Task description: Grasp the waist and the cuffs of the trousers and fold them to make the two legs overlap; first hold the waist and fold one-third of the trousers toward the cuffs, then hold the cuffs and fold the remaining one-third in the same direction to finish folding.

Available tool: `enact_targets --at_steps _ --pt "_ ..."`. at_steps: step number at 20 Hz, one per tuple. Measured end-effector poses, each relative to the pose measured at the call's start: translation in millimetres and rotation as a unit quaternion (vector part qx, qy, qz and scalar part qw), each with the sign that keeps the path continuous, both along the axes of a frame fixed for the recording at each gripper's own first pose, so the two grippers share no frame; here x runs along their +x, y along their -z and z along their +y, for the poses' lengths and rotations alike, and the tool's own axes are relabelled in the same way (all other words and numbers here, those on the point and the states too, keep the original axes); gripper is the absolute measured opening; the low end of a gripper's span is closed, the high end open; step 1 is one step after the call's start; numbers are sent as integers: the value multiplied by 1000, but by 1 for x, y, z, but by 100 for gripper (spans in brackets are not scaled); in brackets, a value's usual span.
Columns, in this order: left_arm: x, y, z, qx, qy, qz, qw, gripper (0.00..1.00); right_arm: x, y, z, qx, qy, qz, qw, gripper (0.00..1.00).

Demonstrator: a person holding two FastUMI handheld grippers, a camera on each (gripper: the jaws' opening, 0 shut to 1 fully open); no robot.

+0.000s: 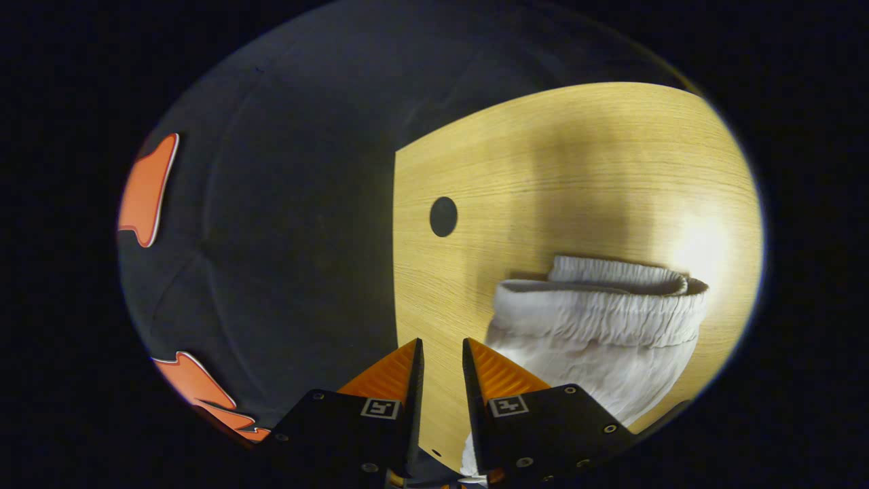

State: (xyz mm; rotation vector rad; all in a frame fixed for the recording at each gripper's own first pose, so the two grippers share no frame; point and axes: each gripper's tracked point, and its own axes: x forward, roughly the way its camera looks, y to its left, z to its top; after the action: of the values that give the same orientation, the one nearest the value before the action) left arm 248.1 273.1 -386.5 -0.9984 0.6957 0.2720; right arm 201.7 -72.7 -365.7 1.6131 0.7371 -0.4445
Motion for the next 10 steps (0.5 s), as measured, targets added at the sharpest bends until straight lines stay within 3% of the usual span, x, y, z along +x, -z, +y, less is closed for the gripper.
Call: enact_targets --at_steps 2,3,4,5,6,8,10 --pt "-8 -7 1 15 12 1 1000 70 -12 3 -4 -25 -19 15 999 39" --pt "-9 -14 -2 25 25 0 999 72 -22 5 -4 -40 -37 22 998 53" --pt "-13 -18 -6 40 44 5 998 81 -30 5 -3 -56 -56 26 997 33" --pt "-12 -24 -12 53 65 2 996 87 -38 5 -2 -71 -74 28 994 40" --pt "-16 -32 -18 70 84 -2 994 99 -45 3 0 -86 -91 29 992 54" --pt "-23 -41 -29 104 117 -12 988 99 -60 2 0 -120 -119 31 985 78" --pt "-29 -56 -42 138 151 -23 979 95 -78 2 -1 -154 -147 40 976 83"
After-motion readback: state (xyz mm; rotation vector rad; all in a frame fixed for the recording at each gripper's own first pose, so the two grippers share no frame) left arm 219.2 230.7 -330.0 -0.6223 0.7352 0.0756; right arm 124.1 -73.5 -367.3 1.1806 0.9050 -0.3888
